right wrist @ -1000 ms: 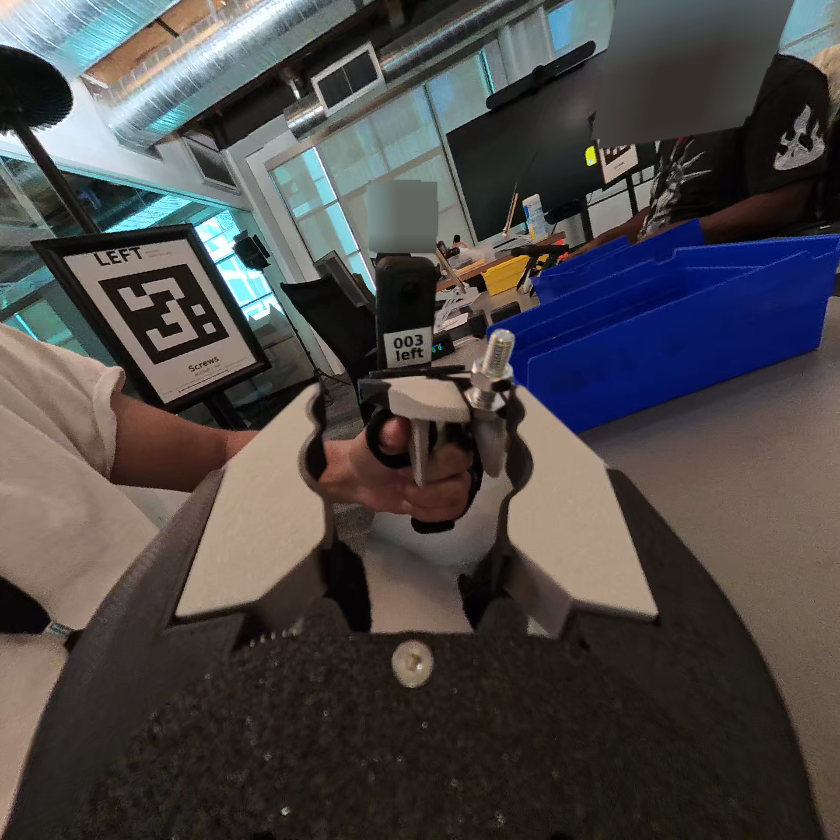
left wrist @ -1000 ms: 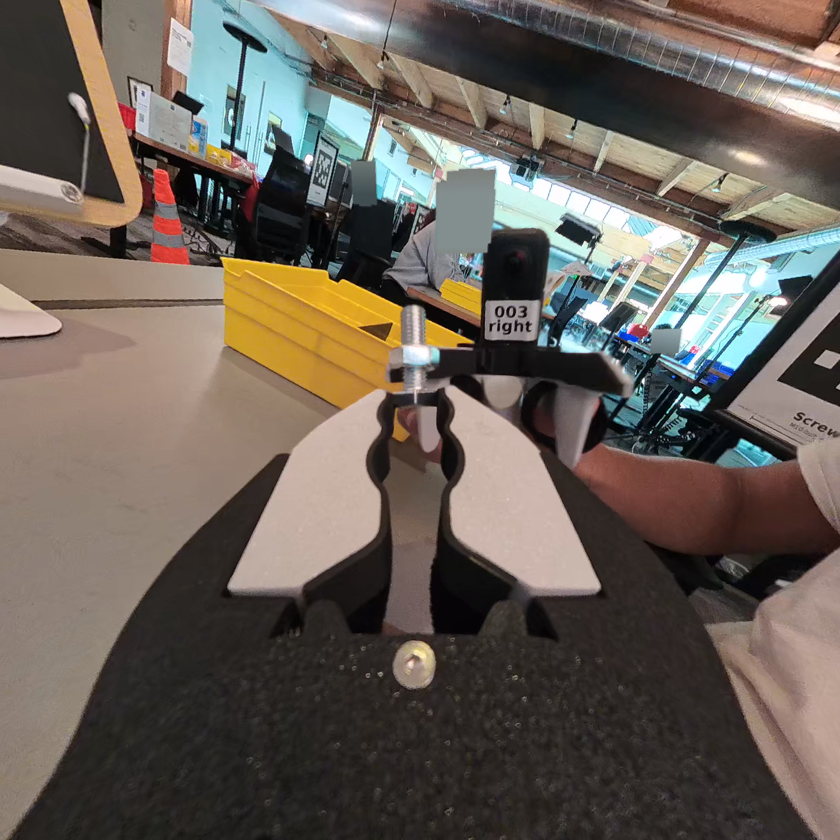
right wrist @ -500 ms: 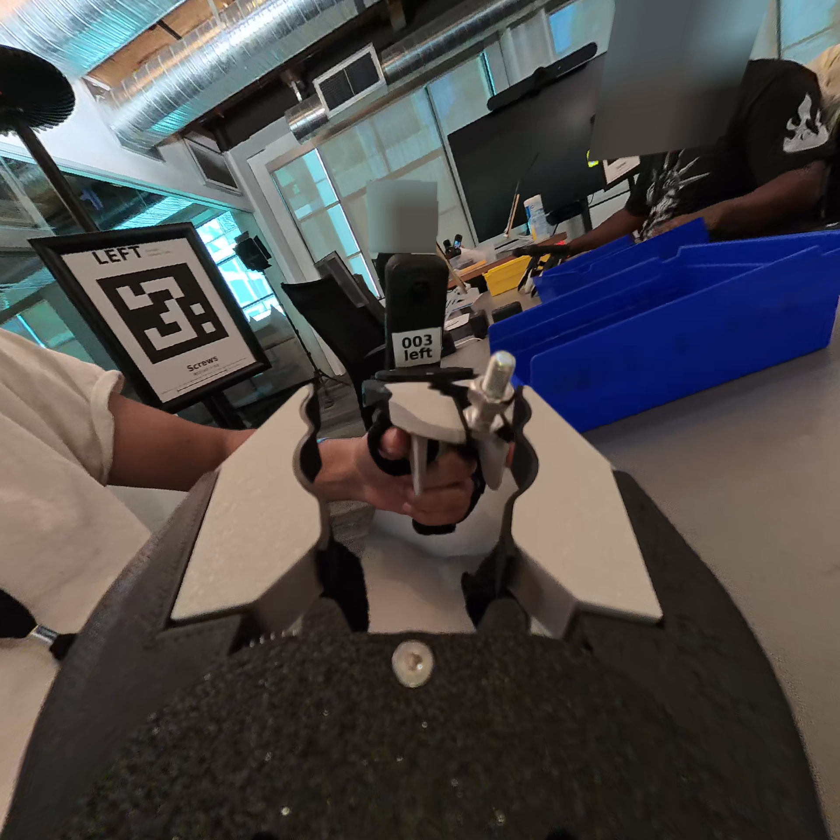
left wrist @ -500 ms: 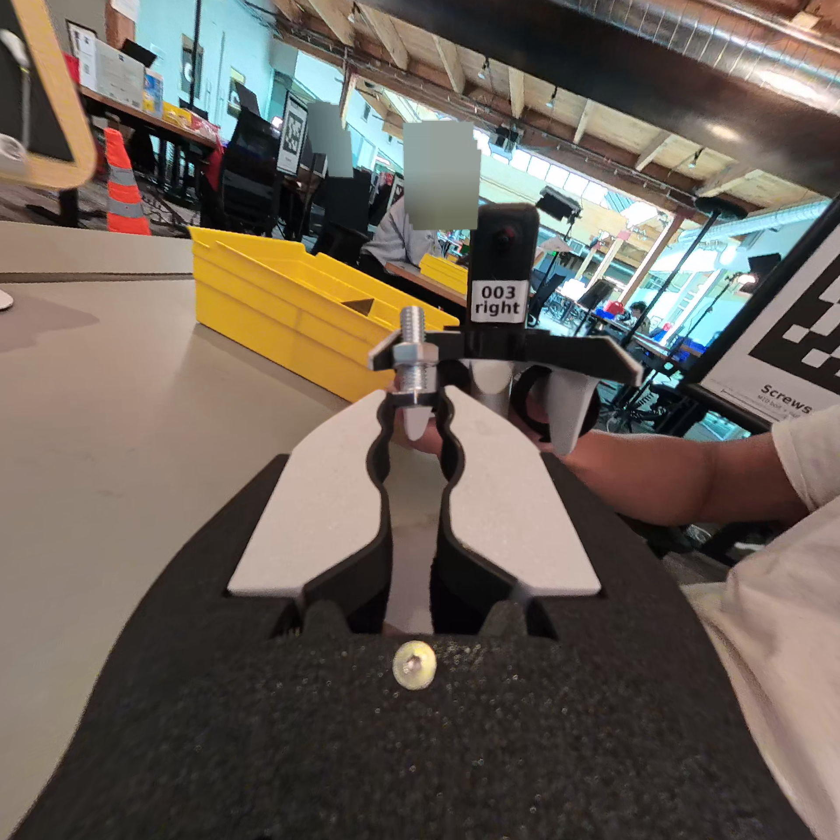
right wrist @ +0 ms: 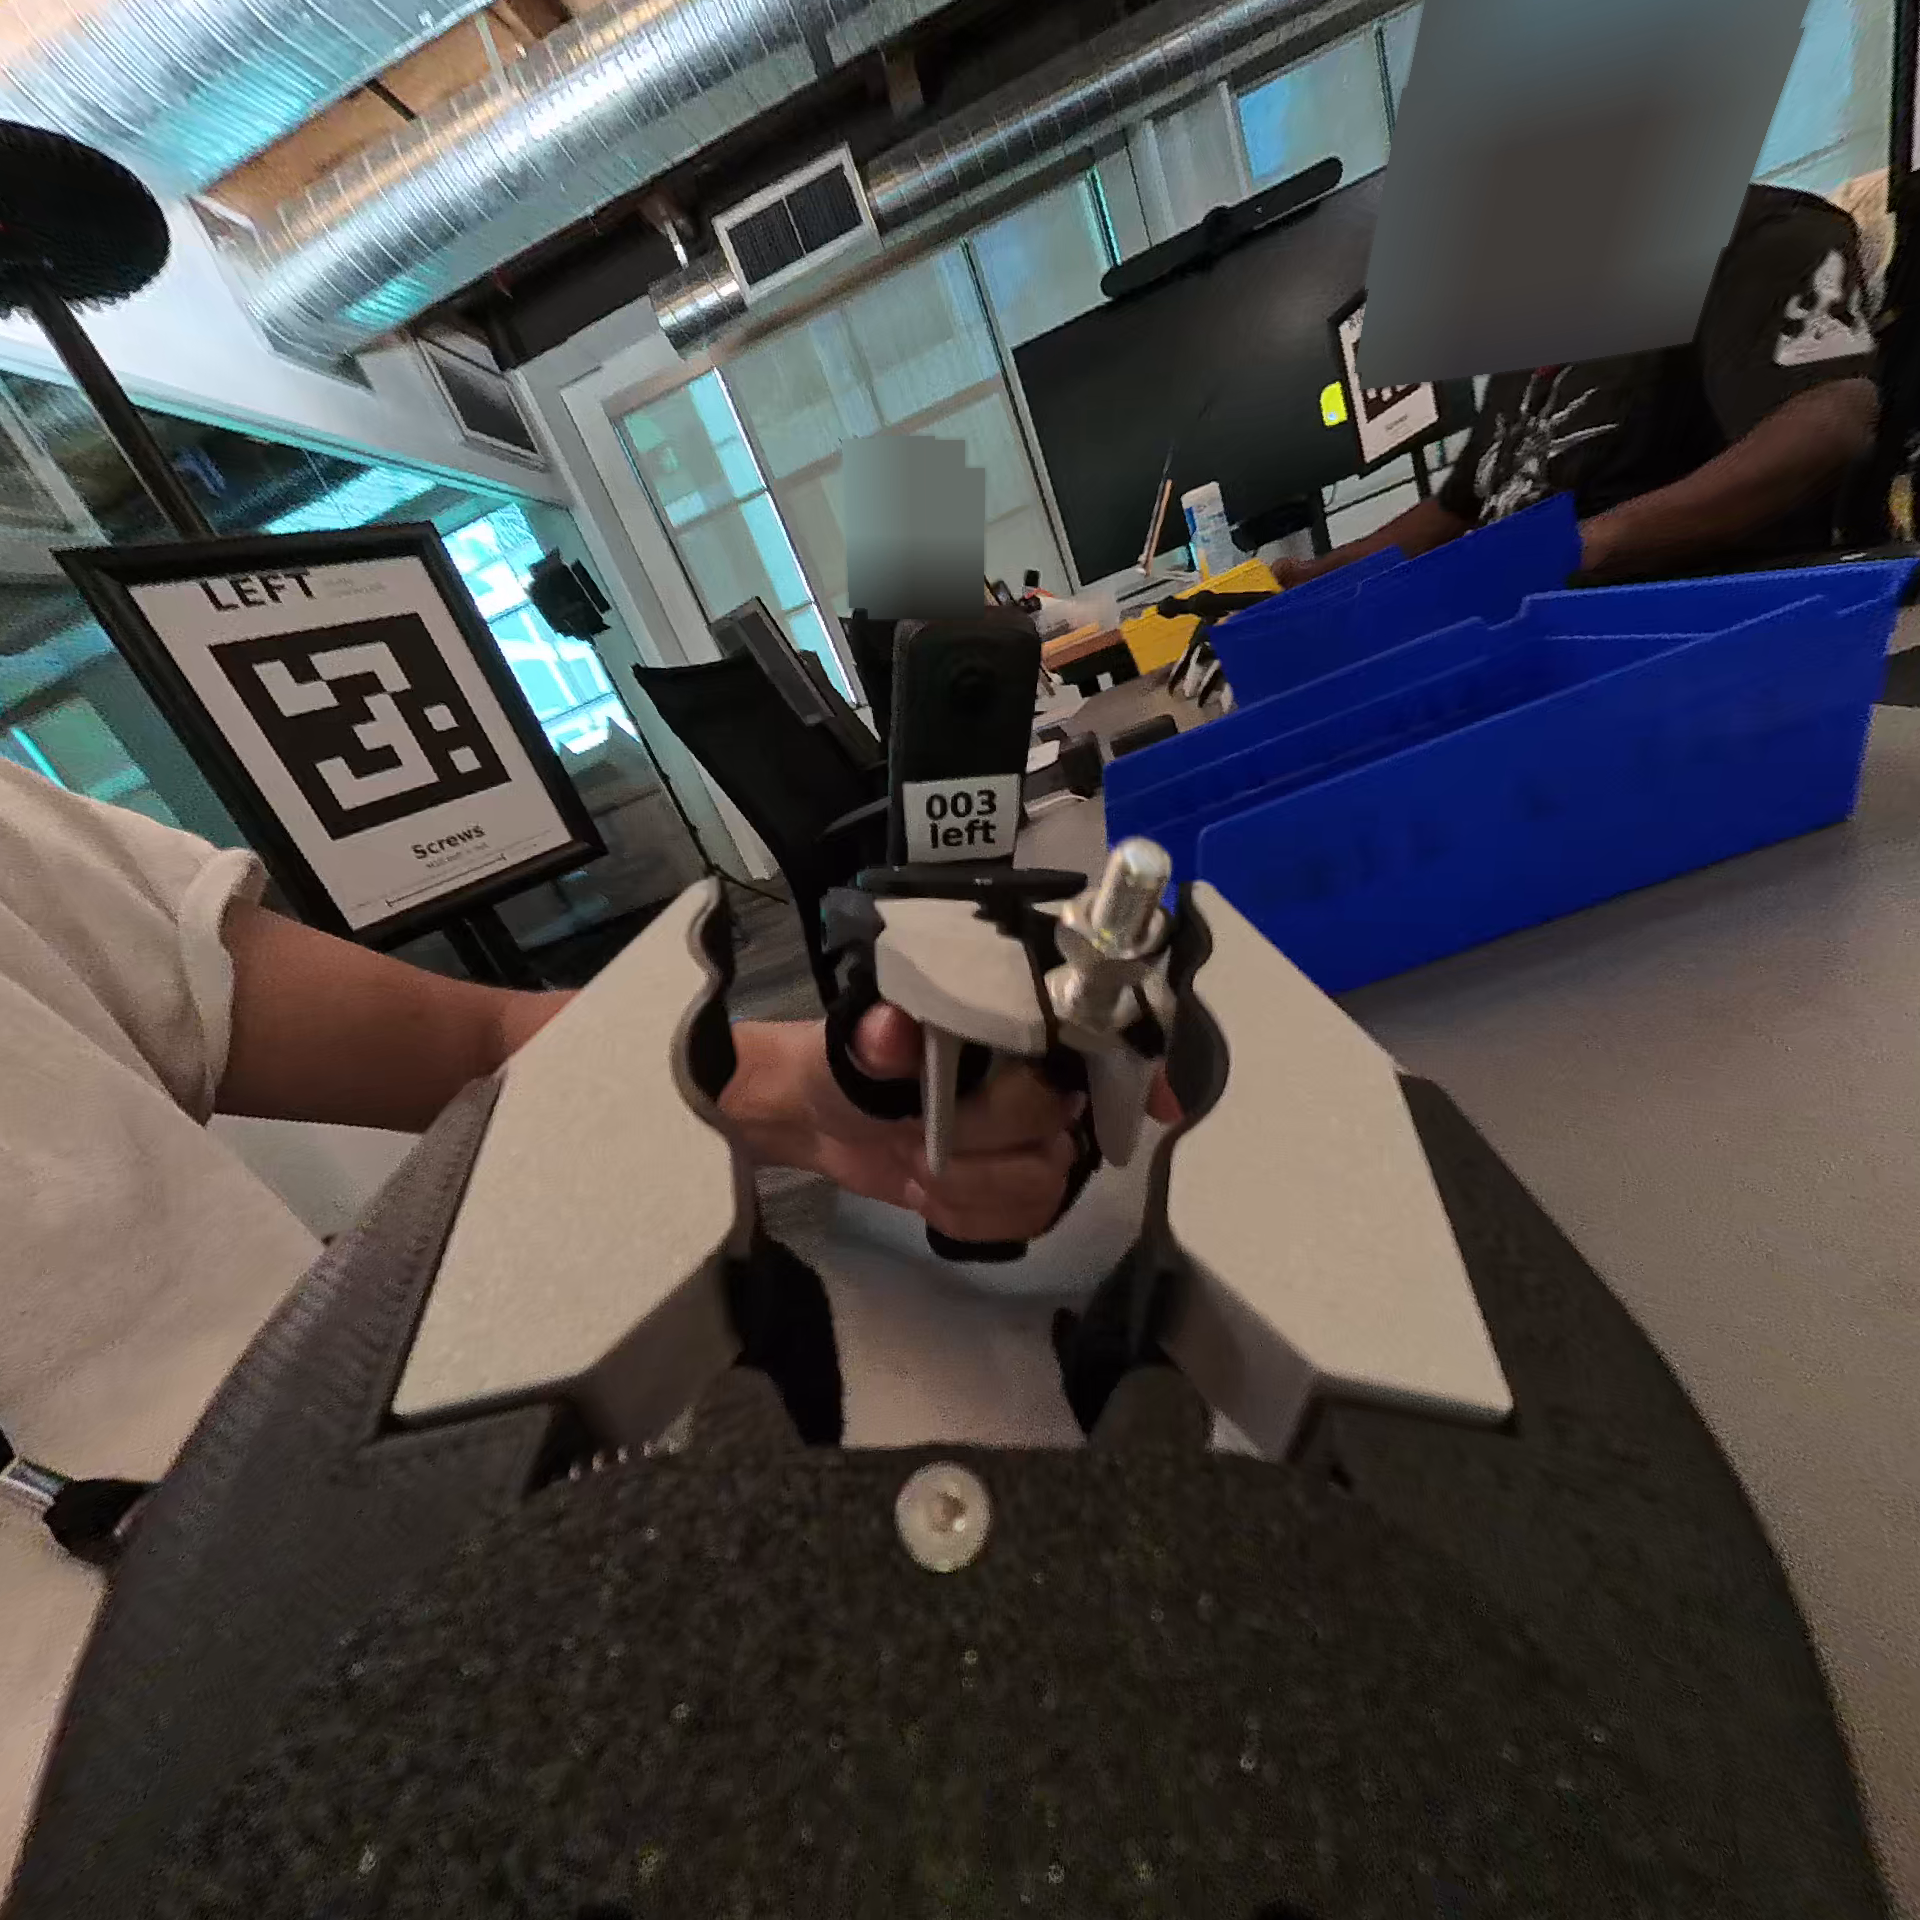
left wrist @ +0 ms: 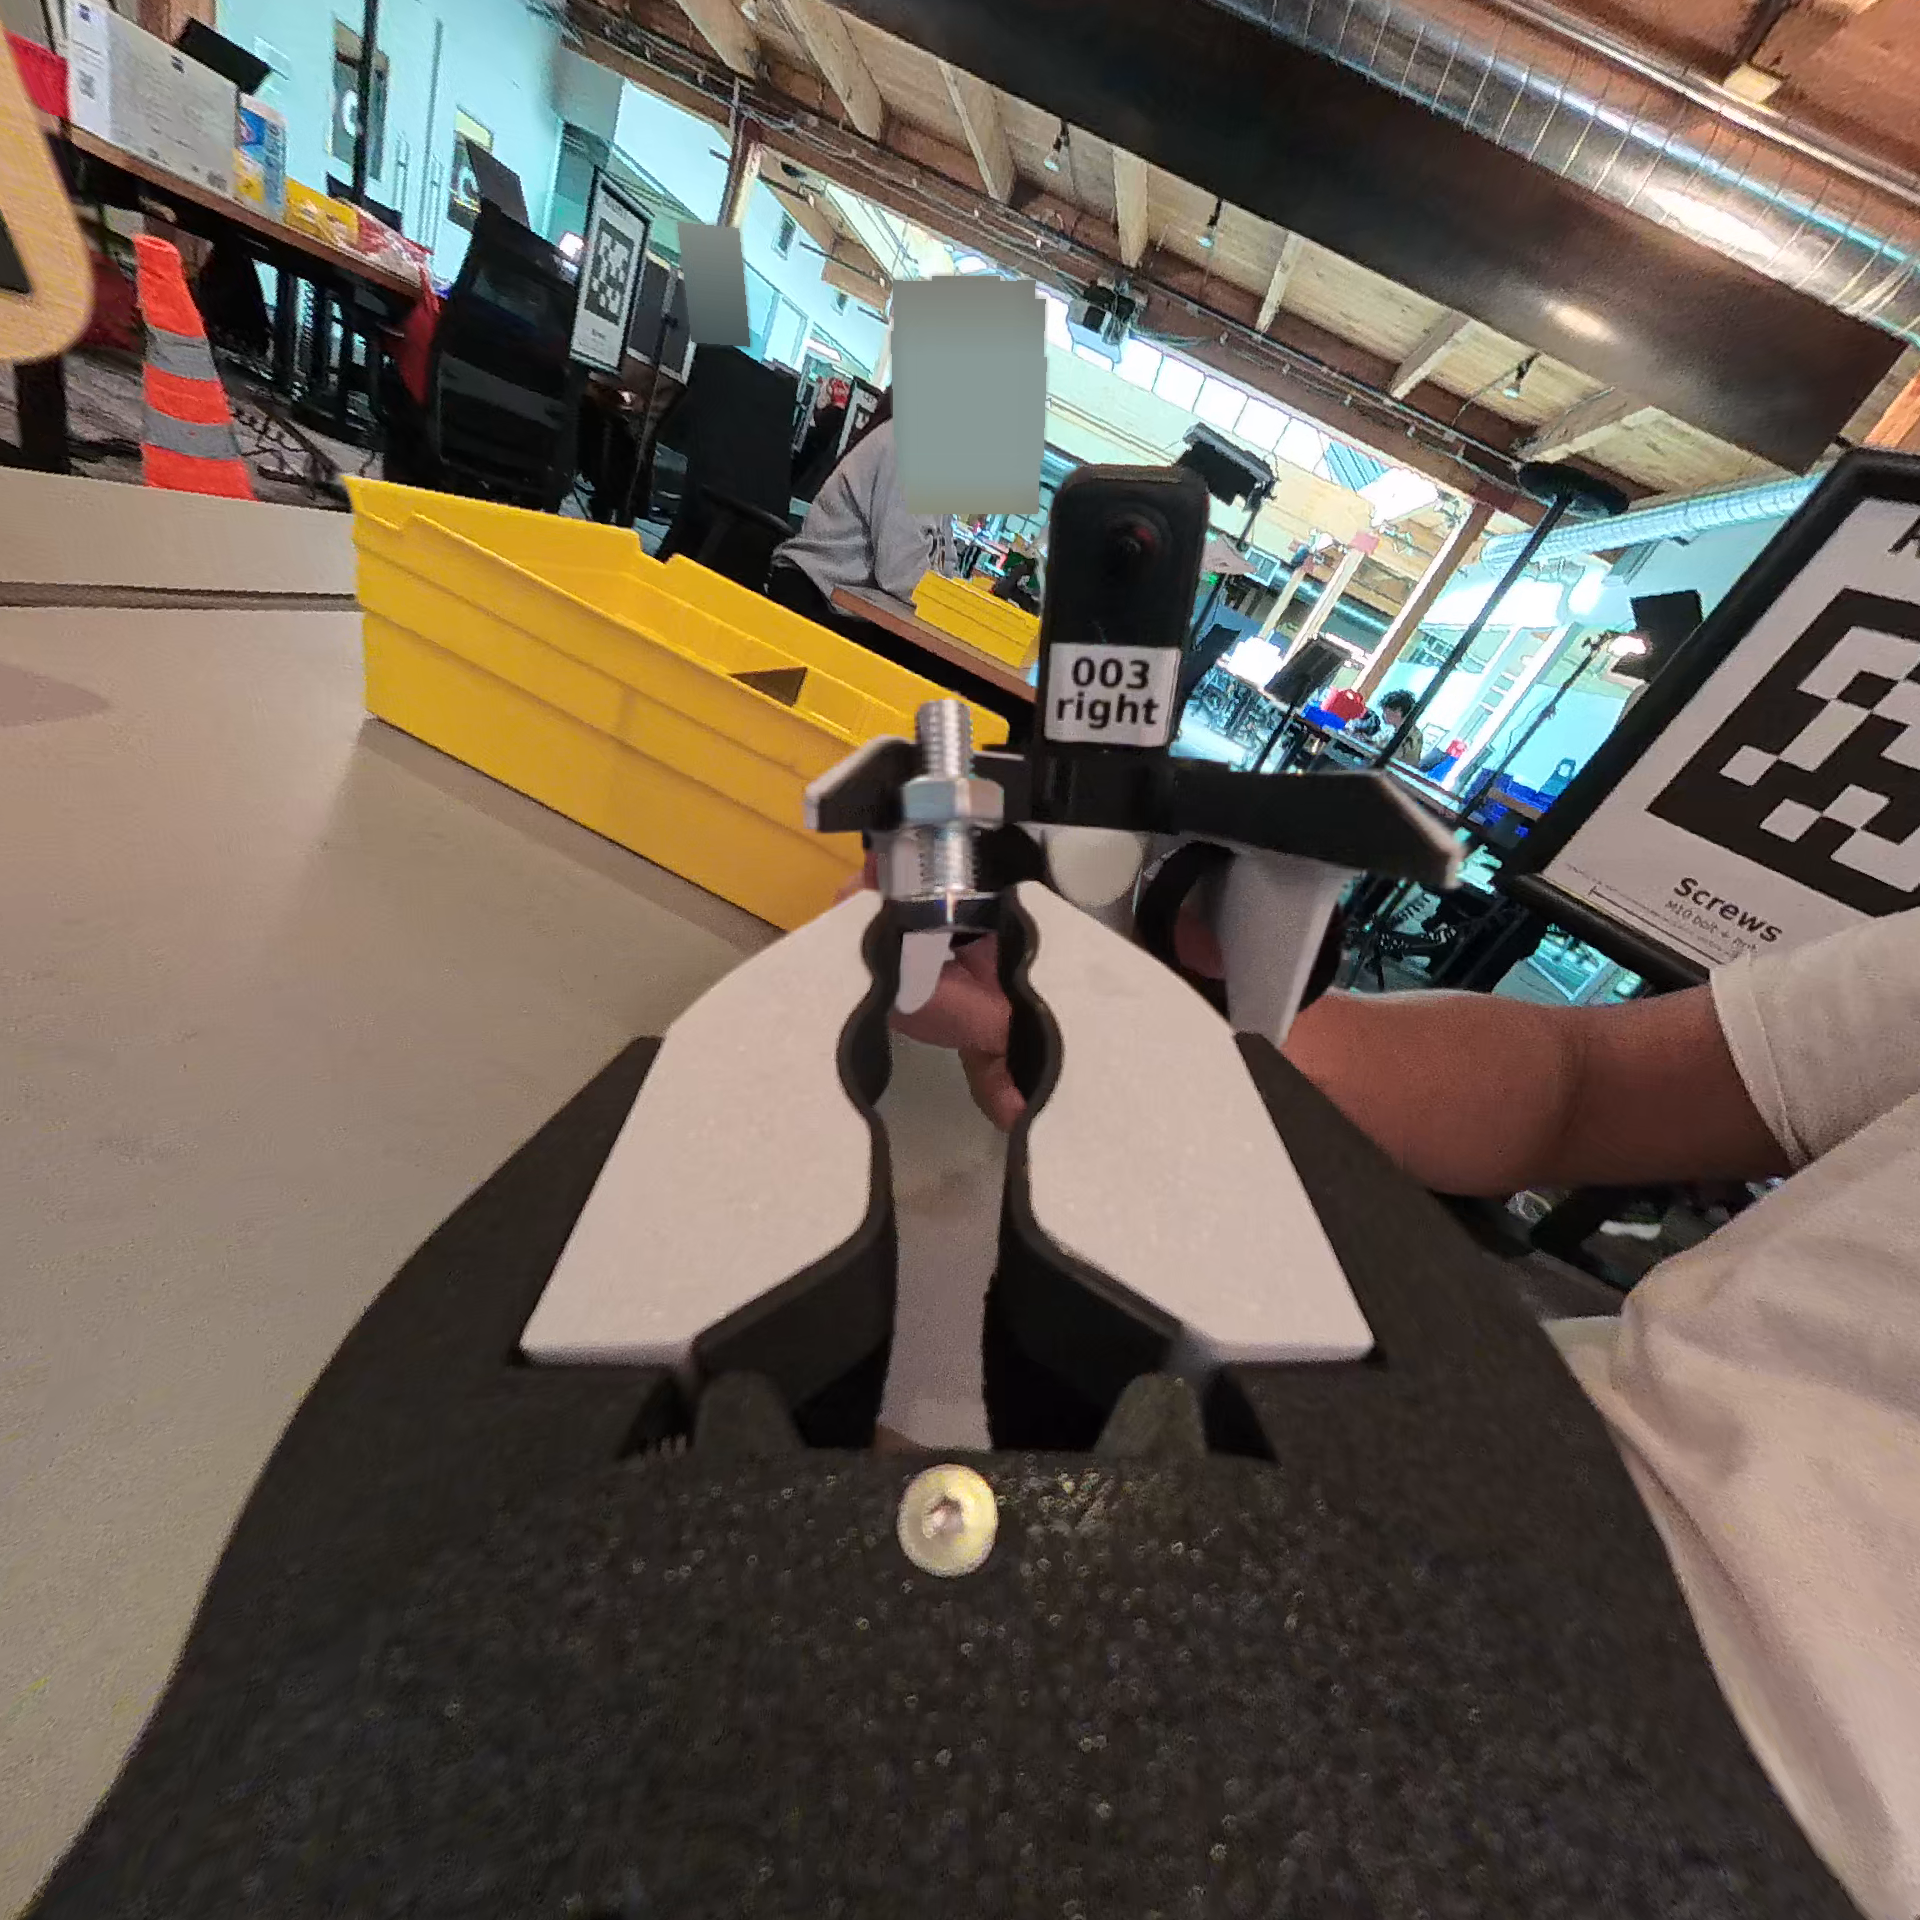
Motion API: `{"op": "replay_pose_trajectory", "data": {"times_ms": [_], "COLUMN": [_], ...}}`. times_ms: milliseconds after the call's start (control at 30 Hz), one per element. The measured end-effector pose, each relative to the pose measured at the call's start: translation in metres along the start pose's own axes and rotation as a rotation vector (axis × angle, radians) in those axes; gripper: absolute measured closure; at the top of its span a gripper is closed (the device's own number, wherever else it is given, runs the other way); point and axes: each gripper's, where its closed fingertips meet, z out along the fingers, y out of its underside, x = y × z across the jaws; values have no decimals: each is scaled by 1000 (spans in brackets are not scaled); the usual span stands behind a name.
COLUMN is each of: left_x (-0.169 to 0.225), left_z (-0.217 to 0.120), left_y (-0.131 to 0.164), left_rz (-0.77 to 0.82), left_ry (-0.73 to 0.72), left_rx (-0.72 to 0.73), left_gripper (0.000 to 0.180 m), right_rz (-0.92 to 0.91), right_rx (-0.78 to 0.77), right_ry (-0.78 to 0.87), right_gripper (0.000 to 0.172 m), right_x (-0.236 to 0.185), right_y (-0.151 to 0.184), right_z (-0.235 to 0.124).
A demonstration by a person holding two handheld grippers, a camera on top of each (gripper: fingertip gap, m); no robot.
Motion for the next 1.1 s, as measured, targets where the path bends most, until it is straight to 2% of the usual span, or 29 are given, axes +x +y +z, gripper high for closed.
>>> {"op": "replay_pose_trajectory", "data": {"times_ms": [100, 233, 333, 433, 567, 833, 1000, 1100], "left_x": [3, -2, -9, -7, -1, -15, -7, -1], "left_z": [5, -2, -10, -9, -2, -15, -2, 5], "left_y": [5, -5, -10, -9, -4, -13, -2, 3], "left_rz": [20, 4, -27, -36, -13, -41, -24, -8], "left_ry": [3, -11, -22, -11, 3, -29, 1, 11], "left_rx": [-25, 18, 52, 54, 17, 59, 9, -15], "left_gripper": [163, 163, 163, 163, 163, 163, 163, 163], "right_rz": [6, -28, -41, -18, 0, -11, 3, 4], "right_rx": [2, 30, 13, 30, 32, 29, 36, 24], "right_ry": [-26, 47, 38, 26, -13, 60, 31, 2], "right_gripper": [87, 87, 94, 85, 85, 89, 83, 85], "right_x": [-1, 10, 5, 2, 3, 12, 6, 5], "right_y": [-1, -8, -4, -3, -5, -6, -3, -4], "right_z": [6, -5, -8, 2, 12, -12, 7, 13]}}
